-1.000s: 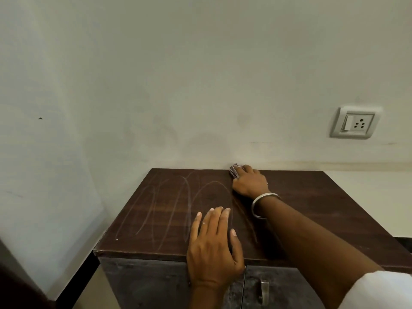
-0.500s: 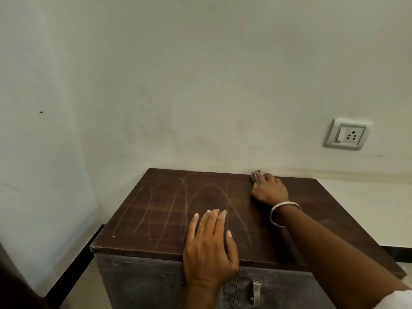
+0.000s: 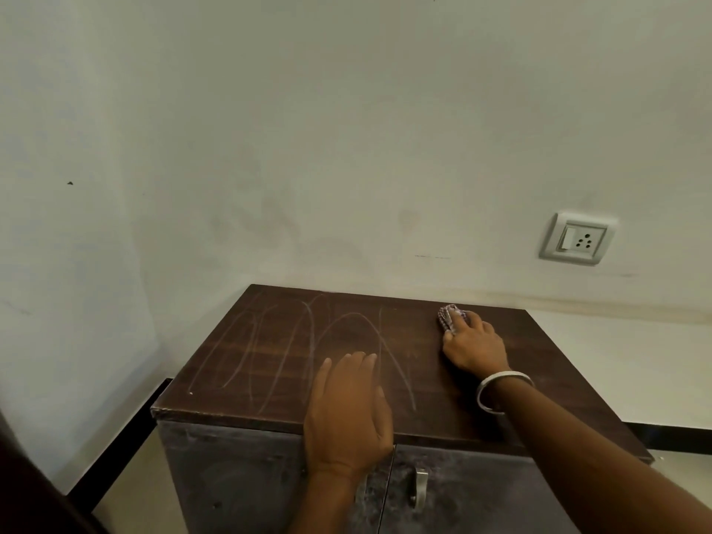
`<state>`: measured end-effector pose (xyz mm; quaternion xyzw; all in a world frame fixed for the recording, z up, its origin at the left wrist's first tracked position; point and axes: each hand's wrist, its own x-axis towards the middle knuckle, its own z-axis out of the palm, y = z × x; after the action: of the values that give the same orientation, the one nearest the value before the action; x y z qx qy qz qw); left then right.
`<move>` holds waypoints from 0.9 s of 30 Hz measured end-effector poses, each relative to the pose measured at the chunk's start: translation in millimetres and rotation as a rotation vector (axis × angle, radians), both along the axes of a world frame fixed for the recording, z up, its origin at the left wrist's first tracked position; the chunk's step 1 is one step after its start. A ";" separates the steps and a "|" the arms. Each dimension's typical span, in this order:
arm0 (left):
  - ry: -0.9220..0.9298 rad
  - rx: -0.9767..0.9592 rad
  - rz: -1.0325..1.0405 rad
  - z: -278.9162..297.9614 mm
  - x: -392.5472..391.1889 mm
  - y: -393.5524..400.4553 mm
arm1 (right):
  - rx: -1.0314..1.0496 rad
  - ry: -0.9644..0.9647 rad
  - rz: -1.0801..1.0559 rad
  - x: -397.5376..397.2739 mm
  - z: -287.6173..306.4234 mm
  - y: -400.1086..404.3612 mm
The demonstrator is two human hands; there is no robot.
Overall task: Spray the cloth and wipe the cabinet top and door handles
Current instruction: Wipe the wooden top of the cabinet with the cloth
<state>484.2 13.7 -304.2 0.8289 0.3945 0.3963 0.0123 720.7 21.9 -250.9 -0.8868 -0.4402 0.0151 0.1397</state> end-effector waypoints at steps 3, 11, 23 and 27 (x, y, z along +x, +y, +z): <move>0.003 0.006 0.005 -0.9 0.6 0.5 | -0.013 0.018 -0.031 2.0 0.3 -7.2; 0.007 0.029 0.026 -1.1 1.1 -0.6 | 0.033 -0.003 0.140 -74.1 -5.7 -4.0; 0.036 -0.004 0.043 1.3 -0.6 -0.6 | 0.058 -0.048 0.057 -48.4 -7.2 -53.8; 0.031 -0.003 0.043 0.6 -0.2 -0.1 | 0.023 -0.011 0.002 -50.4 -3.6 -58.7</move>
<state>484.0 13.6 -303.6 0.8263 0.4130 0.3831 -0.0010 670.3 -36.9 -254.6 -0.8847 -0.4421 0.0053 0.1474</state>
